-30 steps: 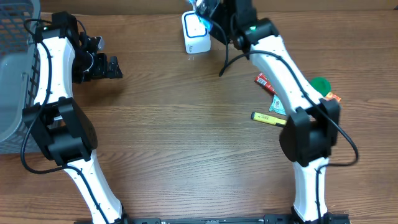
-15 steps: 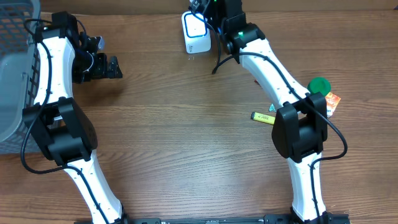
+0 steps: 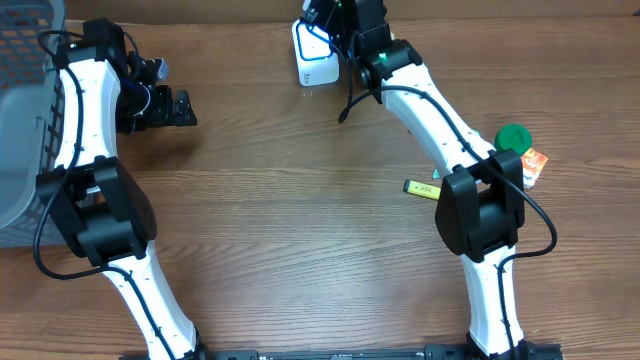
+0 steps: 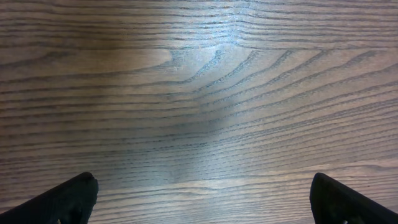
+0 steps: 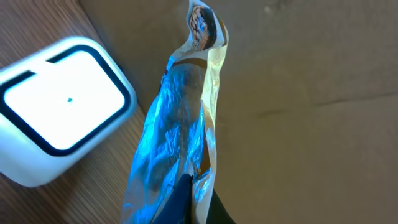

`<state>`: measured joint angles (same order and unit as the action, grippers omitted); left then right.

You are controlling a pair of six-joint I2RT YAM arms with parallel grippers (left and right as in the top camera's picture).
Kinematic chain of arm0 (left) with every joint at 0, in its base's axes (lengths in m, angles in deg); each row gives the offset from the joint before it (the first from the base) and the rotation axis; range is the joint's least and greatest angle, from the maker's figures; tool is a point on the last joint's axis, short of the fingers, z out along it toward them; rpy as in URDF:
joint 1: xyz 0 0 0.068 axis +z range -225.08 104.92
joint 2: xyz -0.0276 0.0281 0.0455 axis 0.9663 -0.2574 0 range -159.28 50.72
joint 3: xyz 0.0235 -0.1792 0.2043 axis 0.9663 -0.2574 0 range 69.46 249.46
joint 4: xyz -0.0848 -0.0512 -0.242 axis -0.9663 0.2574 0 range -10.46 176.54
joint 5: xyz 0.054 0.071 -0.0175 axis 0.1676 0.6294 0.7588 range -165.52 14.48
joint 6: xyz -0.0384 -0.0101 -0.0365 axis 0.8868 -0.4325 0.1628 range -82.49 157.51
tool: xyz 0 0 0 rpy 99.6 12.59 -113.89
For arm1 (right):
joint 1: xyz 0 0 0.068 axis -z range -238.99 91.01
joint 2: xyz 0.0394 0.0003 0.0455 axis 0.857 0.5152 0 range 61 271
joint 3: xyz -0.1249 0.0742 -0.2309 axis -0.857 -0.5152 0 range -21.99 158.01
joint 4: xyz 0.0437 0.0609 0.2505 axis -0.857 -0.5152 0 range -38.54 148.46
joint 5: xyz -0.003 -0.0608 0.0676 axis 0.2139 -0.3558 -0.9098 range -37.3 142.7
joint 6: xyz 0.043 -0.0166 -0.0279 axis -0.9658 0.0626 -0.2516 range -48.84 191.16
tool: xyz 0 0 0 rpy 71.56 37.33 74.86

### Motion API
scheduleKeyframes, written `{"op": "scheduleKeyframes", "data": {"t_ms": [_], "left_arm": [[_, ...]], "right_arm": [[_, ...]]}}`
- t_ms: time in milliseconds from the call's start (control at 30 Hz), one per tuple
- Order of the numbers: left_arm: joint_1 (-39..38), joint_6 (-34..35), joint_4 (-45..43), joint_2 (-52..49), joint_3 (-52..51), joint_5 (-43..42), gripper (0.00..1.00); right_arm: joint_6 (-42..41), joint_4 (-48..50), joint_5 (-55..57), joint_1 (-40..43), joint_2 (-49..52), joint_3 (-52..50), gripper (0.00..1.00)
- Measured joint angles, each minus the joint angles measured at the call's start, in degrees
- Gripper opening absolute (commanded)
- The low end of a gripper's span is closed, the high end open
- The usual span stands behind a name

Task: Scan the item barcode
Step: 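Hold the snack bag in front of the scanner window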

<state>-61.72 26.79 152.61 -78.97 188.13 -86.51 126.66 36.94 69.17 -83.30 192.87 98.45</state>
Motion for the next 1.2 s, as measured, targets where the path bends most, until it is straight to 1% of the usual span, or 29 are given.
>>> {"op": "scheduleKeyframes", "data": {"t_ms": [367,600,900,1200], "left_arm": [[0.0,0.0,0.0,0.0,0.0,0.0,1.0],[0.0,0.0,0.0,0.0,0.0,0.0,1.0],[0.0,0.0,0.0,0.0,0.0,0.0,1.0],[0.0,0.0,0.0,0.0,0.0,0.0,1.0]], "right_arm": [[-0.4,-1.0,-0.6,-1.8,0.0,0.0,0.03],[-0.5,-5.6,-0.6,-3.3,0.0,0.0,0.03],[-1.5,-6.6,-0.6,-6.2,0.0,0.0,0.03],[-3.2,-7.9,-0.8,-6.6,0.0,0.0,0.03]]}}
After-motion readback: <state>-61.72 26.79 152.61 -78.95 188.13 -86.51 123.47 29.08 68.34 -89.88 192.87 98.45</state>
